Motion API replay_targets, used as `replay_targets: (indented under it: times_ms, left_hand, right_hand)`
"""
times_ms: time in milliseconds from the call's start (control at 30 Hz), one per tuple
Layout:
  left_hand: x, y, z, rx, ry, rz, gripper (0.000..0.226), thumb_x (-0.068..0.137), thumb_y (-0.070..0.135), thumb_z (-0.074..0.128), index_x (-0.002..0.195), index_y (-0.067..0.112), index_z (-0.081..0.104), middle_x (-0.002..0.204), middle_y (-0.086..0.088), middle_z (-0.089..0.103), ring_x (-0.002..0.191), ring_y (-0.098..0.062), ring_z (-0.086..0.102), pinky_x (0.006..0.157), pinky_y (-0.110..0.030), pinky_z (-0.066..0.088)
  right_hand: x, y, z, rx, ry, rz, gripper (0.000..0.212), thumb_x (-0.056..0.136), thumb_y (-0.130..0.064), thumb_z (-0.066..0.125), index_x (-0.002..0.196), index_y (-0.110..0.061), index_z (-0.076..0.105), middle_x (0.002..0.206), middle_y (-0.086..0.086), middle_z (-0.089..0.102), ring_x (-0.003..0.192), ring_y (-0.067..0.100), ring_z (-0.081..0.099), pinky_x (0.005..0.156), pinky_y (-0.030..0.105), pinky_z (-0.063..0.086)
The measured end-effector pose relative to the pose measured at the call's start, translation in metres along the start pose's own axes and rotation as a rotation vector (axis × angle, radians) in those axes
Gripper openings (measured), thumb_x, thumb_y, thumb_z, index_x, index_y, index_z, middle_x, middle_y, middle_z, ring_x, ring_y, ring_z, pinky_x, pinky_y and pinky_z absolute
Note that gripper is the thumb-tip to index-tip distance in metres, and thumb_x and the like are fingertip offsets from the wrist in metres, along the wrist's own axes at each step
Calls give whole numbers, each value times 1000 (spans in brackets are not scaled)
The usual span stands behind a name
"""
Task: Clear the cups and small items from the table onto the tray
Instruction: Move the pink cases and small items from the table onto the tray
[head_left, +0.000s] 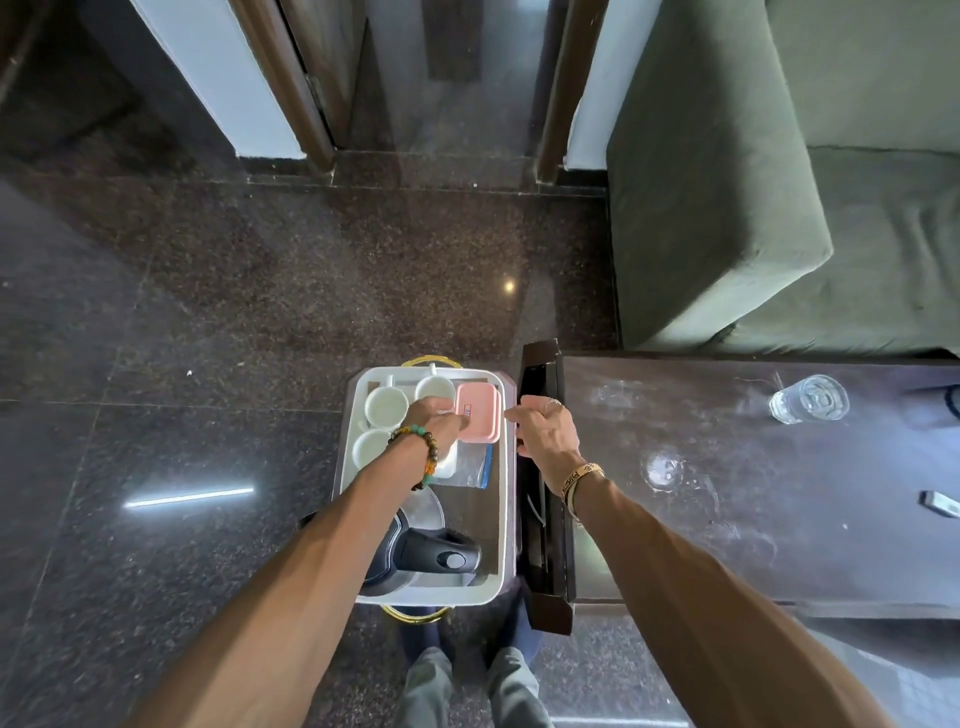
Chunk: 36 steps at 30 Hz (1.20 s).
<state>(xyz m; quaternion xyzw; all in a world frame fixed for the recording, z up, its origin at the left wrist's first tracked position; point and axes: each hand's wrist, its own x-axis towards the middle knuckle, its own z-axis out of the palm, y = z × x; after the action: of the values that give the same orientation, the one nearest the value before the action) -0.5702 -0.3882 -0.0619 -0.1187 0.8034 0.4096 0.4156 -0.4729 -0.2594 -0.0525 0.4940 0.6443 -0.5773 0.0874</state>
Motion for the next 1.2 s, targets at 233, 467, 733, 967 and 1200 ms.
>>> replay_targets:
  times_ms: [233, 467, 733, 967, 1200]
  left_hand:
    - [-72, 43, -37, 14, 89, 193, 35, 82, 14, 71, 117, 10, 65, 102, -9, 65, 94, -25, 61, 93, -38, 53]
    - [-134, 107, -68, 46, 215, 518, 35, 86, 26, 68, 116, 7, 66, 112, -11, 70, 105, -23, 65, 94, -28, 49]
    - [-194, 157, -42, 103, 72, 807, 27, 84, 39, 68, 100, 17, 67, 101, -4, 73, 98, -20, 68, 93, -34, 52]
    - [-271, 161, 31, 239, -154, 989, 36, 84, 52, 64, 99, 19, 67, 99, 1, 72, 95, -19, 67, 92, -35, 52]
    - [-371, 110, 147, 349, -435, 1085, 28, 82, 47, 68, 91, 20, 68, 85, 7, 69, 82, -15, 65, 70, -17, 50]
  right_hand:
    - [-57, -52, -32, -119, 5, -215, 54, 87, -31, 67, 134, -6, 59, 100, 4, 71, 97, 22, 67, 95, 42, 55]
    - [-126, -109, -69, -180, 130, -453, 56, 89, -41, 70, 135, -12, 59, 116, 3, 67, 109, 20, 63, 90, 26, 43]
    - [-205, -102, -122, -74, 508, -479, 39, 87, -55, 69, 98, -20, 58, 121, 0, 66, 109, 21, 62, 94, 31, 45]
    - [-294, -25, -183, 25, 844, -414, 59, 84, -63, 69, 124, -19, 64, 111, -3, 65, 110, 17, 62, 99, 35, 48]
    - [-386, 83, -244, 118, 1127, -204, 59, 85, -60, 69, 125, -18, 63, 110, -3, 64, 109, 18, 62, 96, 32, 46]
